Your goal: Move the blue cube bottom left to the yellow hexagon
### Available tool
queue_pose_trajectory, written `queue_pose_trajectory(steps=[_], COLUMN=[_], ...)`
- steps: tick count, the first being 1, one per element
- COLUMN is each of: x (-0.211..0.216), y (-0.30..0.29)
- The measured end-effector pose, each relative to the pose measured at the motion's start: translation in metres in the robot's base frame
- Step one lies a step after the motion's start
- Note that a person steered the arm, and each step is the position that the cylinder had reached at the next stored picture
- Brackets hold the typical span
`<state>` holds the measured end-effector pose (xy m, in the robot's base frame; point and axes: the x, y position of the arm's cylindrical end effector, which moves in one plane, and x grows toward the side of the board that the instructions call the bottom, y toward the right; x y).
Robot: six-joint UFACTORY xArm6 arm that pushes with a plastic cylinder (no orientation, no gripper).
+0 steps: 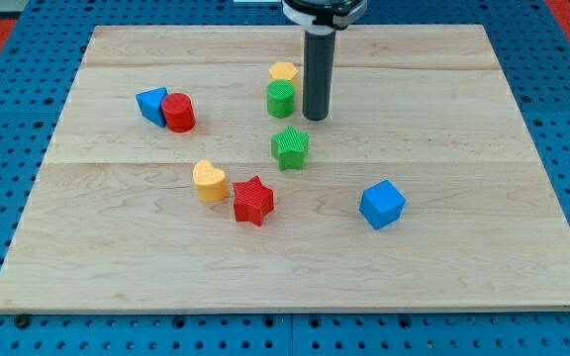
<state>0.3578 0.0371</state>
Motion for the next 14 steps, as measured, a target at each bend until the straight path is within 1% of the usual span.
queue_pose_trajectory(steps=[1,2,3,5,6,7,8,9,10,11,13,14], x=[-0.028,-0.033,-0.015,0.022,0.059,0.072,0.044,0.038,0.044,0.057,0.114,0.168], y=[-0.020,-0.080,-0.128,-0.007,0.026,-0.018,-0.086,-0.119,-0.070,-0.005,0.114,0.101])
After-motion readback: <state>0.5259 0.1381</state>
